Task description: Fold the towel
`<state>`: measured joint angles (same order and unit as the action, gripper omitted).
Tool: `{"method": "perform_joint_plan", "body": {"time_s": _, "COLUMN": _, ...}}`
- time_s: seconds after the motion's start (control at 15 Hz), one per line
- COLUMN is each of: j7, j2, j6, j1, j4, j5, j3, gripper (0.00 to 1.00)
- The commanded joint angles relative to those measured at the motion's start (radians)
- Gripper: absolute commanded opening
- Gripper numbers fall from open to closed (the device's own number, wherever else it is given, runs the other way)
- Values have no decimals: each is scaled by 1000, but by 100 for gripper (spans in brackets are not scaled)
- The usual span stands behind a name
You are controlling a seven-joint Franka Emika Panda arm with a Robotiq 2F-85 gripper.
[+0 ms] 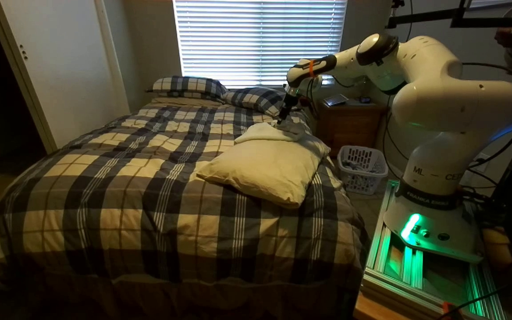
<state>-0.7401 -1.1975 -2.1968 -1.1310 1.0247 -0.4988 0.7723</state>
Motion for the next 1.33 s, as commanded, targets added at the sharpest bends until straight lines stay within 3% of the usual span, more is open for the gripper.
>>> {"method": "perform_joint_plan", "body": {"time_s": 0.0, "j7": -73, "j2": -61, "j6": 51, "j1": 6, "j4": -99, "j5": 45, "j3": 40, "gripper": 100}}
{"method": "perform_joint_plan", "body": {"time_s": 0.4, "j7": -126, "j2": -113, "j6": 124, "j1": 9, "j4": -187, "j5": 98, "j3": 77, "gripper": 98}}
{"method": "perform_joint_plan", "body": {"time_s": 0.47, "j7": -130, "j2": -121, "j6": 137, "j1": 11, "j4": -201, "j5": 101, "j3": 82, "gripper": 75}}
{"method": "perform_joint_plan", "body": {"time_s": 0.6, "j7": -133, "j2": -135, "j6": 156, "j1": 18, "j4": -228, "j5": 105, "j3": 83, "gripper": 70}}
{"method": "perform_joint_plan", "body": {"time_s": 1.0, "j7": -109, "j2": -149, "j6": 222, "j1": 29, "j4": -266, "j5": 109, "j3": 88, "gripper": 25}}
{"method": "perform_joint_plan", "body": {"time_s": 1.27, "j7": -109, "j2": -113, "j6": 206, "j1": 20, "j4": -209, "j5": 90, "j3": 94, "gripper": 1}}
